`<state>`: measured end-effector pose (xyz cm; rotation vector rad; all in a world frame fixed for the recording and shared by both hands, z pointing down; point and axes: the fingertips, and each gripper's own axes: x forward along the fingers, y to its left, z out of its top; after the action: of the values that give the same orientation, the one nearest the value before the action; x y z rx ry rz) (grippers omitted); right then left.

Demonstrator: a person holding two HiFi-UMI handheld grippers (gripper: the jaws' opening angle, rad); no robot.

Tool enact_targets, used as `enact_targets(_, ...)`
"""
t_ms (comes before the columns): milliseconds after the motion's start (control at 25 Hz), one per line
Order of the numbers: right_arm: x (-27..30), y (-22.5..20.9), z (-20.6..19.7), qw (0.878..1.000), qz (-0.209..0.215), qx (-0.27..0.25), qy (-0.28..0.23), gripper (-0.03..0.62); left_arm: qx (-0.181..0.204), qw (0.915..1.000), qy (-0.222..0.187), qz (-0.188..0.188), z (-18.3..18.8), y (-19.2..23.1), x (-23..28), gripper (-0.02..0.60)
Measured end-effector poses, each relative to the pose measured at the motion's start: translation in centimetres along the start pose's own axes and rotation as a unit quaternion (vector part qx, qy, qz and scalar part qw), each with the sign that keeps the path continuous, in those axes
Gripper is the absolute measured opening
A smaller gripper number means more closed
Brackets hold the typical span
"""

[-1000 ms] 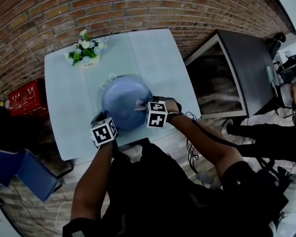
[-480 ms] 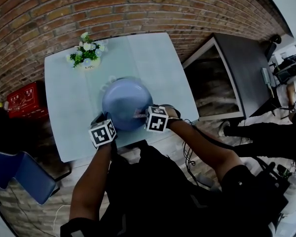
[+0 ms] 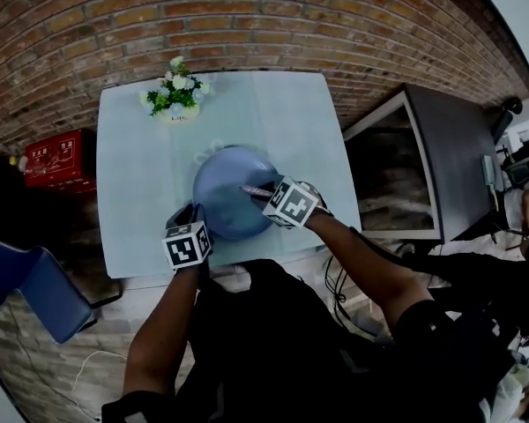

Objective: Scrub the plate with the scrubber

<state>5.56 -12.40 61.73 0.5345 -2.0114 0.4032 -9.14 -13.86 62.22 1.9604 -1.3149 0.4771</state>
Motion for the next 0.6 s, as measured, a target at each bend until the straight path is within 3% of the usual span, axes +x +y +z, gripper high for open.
enact_targets(160,0.7,-2.3,2.4,1.0,-0.003,0.006,-0.027,0.063,-0.017,0.9998,-0.014,-0.001,-0.1,-0.3,-0.8,0.087)
enact_targets(600,4.0,-6.2,7.6,0.997,0.007,0.036,-0.063,0.063,-0.072,0.9959,-0.033,0.043,-1.6,-0.2,-2.6,0.087)
